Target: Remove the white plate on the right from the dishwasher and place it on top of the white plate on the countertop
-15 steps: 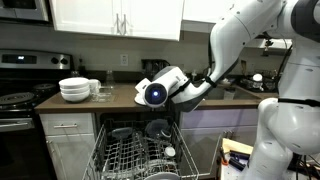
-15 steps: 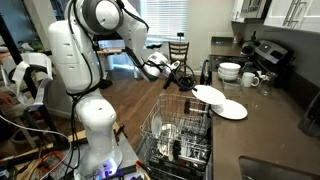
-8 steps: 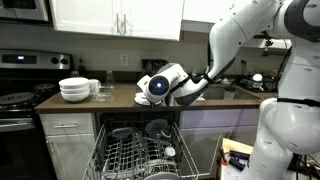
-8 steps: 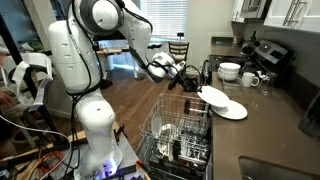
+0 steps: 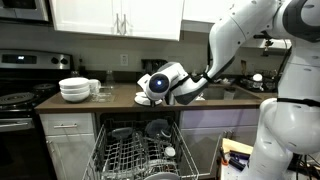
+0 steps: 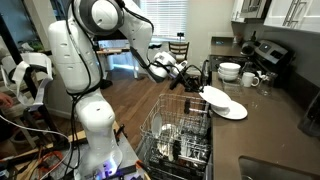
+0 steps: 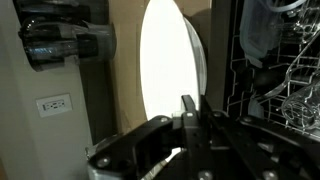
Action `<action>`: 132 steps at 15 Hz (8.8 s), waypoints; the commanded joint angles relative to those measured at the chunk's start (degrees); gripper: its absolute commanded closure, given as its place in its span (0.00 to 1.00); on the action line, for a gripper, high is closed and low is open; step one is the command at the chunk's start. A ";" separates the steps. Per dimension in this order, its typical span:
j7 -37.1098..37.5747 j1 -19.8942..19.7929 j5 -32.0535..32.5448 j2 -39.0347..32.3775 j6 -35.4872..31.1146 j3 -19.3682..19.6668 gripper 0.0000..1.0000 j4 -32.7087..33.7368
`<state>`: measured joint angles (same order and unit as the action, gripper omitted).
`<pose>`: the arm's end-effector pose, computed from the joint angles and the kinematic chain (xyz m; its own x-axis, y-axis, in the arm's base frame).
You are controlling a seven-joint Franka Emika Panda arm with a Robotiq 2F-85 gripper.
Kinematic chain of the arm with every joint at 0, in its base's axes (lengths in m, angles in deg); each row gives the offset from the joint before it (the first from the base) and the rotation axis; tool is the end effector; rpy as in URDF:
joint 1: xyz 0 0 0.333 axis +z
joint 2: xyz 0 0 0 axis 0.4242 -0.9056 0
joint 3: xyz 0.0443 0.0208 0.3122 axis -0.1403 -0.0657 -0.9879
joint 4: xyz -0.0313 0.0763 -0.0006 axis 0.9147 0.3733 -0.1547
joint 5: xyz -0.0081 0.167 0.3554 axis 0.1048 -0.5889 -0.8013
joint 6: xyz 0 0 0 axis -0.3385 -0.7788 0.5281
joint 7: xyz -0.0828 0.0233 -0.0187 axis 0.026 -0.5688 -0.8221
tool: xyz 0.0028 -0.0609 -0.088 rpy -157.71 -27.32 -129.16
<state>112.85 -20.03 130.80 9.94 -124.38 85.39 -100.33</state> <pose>0.5022 0.0328 0.3417 0.8418 0.5389 0.0322 0.2480 -0.4389 0.8636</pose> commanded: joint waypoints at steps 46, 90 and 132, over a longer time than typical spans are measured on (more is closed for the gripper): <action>-3.11 -7.12 4.34 -7.64 -16.02 5.10 0.93 7.52; -0.75 -8.35 8.60 -10.97 -20.41 7.84 0.97 10.85; -8.67 -2.94 -1.98 -3.77 -21.60 4.53 0.02 4.36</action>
<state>108.21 -23.17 131.91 3.02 -145.47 90.40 -93.39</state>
